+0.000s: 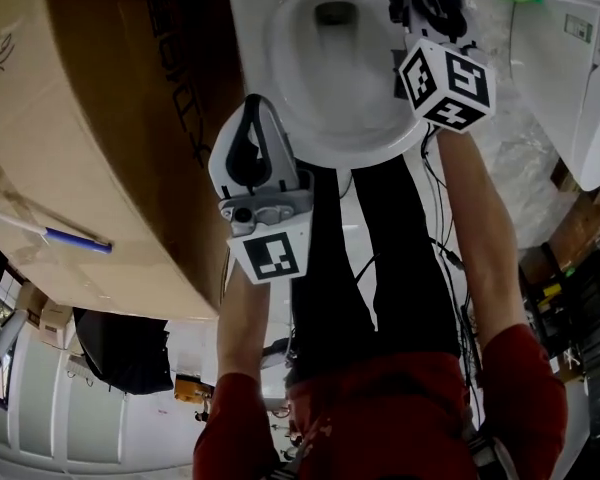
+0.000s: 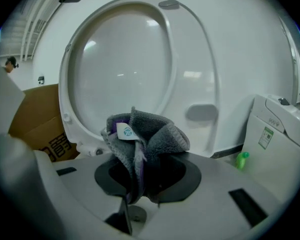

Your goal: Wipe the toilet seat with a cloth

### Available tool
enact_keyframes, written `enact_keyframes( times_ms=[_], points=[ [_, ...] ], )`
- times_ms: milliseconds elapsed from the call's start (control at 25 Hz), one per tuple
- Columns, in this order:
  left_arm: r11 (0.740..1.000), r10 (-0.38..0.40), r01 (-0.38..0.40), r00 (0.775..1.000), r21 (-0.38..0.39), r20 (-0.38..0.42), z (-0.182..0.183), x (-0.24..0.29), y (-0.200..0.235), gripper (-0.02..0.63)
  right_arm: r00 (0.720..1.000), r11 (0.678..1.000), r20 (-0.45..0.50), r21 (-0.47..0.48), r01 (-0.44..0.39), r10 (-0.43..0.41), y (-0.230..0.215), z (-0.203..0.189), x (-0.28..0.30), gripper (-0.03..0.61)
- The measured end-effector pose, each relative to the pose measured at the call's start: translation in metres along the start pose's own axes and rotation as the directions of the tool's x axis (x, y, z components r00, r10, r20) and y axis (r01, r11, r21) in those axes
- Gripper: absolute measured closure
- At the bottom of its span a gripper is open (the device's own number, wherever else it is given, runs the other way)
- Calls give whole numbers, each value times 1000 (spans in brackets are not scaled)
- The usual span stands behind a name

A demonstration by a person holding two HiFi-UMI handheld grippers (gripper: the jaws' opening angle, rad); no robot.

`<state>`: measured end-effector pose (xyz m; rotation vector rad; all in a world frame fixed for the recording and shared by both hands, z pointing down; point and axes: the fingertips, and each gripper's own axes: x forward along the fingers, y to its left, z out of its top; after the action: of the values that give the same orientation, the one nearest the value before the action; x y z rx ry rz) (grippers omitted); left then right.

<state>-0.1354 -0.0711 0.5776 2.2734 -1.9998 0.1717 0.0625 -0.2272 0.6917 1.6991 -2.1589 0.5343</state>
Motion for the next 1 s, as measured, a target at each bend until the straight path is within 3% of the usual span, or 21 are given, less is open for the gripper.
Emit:
enact_keyframes(
  times_ms=[160,400,560,720,1000],
  points=[
    [999,44,-44,999,8,-14,-4,-10,22,600,996,997,-70,50,-58,61,35,-13,10,482],
    [991,132,-133,990,-1,-49,-12,-29,56,600,972,978,-127,-41,-205,198,115,-20,23,482],
    [985,164,-166,985,-37,-60,-15,-41,75,600,948,942,-141,-143,-303,284,174,-12,32,482],
    [983,156,-162,985,-91,-75,-17,-50,77,600,926,886,-144,-272,-376,349,220,7,32,482],
    [986,119,-127,990,-110,-75,-2,-55,74,600,927,829,-100,-420,-370,362,242,38,7,482]
  ],
)
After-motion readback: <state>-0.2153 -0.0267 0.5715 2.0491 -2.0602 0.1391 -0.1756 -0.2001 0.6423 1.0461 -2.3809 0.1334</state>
